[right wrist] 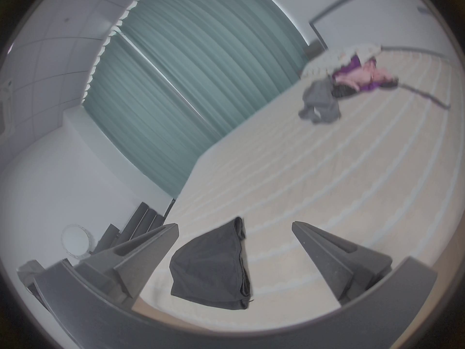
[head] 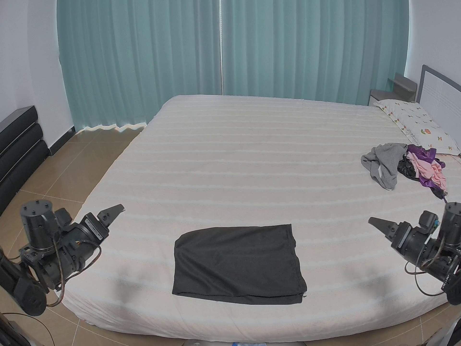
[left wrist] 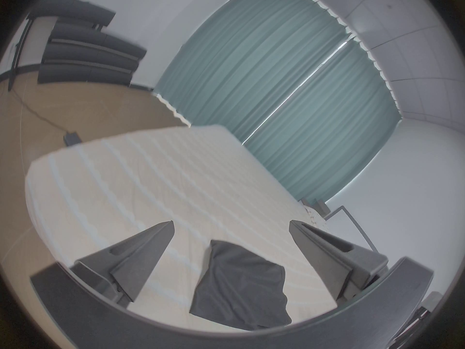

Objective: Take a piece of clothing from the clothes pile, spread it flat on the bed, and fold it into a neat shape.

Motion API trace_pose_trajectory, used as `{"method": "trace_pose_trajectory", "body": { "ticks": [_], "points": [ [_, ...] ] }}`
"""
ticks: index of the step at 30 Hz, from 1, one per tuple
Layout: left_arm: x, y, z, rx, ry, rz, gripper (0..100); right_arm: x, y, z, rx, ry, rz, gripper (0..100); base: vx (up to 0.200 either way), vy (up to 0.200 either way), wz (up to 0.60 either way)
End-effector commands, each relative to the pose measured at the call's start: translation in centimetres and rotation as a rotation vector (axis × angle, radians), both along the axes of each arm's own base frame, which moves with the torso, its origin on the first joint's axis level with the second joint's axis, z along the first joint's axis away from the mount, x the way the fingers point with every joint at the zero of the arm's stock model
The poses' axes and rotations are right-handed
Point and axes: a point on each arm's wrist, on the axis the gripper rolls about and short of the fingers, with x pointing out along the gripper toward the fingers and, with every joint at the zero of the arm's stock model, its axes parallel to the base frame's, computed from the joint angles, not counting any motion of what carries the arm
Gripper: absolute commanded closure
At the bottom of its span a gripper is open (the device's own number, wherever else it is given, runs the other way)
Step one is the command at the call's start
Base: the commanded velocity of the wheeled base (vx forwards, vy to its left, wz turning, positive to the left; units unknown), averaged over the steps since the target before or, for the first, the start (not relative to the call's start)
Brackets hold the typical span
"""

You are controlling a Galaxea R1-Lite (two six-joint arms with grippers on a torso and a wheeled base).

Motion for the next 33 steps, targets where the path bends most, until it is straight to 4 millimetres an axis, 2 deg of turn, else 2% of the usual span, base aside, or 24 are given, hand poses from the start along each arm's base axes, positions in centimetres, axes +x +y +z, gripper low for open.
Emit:
{"method": "trace_pose_trajectory", "body": {
  "ticks": [1, 2, 3, 4, 5, 6, 7, 9, 11, 12, 15, 18, 25, 33],
  "points": [
    [-6.8, 1.4, 4.4, 0.122, -0.287, 0.075, 0, -7.3, -2.0, 4.4, -0.177, -0.323, -0.108, 0, 0.0, 0.0, 0.0],
    [-7.9, 1.5, 4.5, 0.167, -0.298, 0.078, 0, -8.6, -2.1, 4.9, -0.205, -0.369, -0.103, 0, 0.0, 0.0, 0.0],
    [-8.2, 1.6, 4.4, 0.176, -0.299, 0.08, 0, -8.9, -2.1, 4.9, -0.209, -0.38, -0.1, 0, 0.0, 0.0, 0.0],
    [-9.6, 1.8, 4.8, 0.208, -0.335, 0.096, 0, -10.7, -2.2, 5.1, -0.24, -0.428, -0.078, 0, 0.0, 0.0, 0.0],
    [-10.2, 2.0, 5.1, 0.219, -0.353, 0.107, 0, -11.6, -2.2, 5.1, -0.26, -0.451, -0.066, 0, 0.0, 0.0, 0.0],
    [-11.1, 2.2, 5.3, 0.231, -0.366, 0.119, 0, -12.7, -2.2, 4.9, -0.287, -0.467, -0.048, 0, 0.0, 0.0, 0.0],
    [-11.1, 2.2, 5.3, 0.231, -0.366, 0.119, 0, -12.7, -2.2, 4.9, -0.287, -0.467, -0.048, 0, 0.0, 0.0, 0.0],
    [-13.0, 2.7, 5.3, 0.329, -0.364, 0.146, 0, -15.1, -2.3, 4.2, -0.332, -0.492, -0.003, 0, 0.0, 0.0, 0.0],
    [-13.6, 2.8, 5.2, 0.381, -0.357, 0.159, 0, -15.9, -2.3, 3.9, -0.347, -0.493, 0.003, 0, 0.0, 0.0, 0.0],
    [-14.8, 3.1, 5.5, 0.446, -0.38, 0.179, 0, -17.2, -2.4, 3.9, -0.376, -0.493, 0.005, 0, 0.0, 0.0, 0.0],
    [-16.7, 3.6, 5.7, 0.522, -0.418, 0.224, 0, -19.3, -2.6, 4.2, -0.414, -0.488, 0.015, 0, 0.0, 0.0, 0.0],
    [-18.5, 4.0, 5.2, 0.604, -0.434, 0.257, 0, -21.1, -2.7, 3.6, -0.476, -0.498, 0.034, 0, 0.0, 0.0, 0.0],
    [-20.9, 4.4, 4.1, 0.703, -0.443, 0.292, 0, -22.1, -2.5, 2.9, -0.612, -0.511, -0.045, 0, 0.0, 0.0, 0.0],
    [-23.1, 4.6, 1.4, 0.739, -0.396, 0.314, 0, -21.7, -2.7, -0.2, -0.723, -0.433, -0.081, 0, 0.0, 0.0, 0.0]
  ]
}}
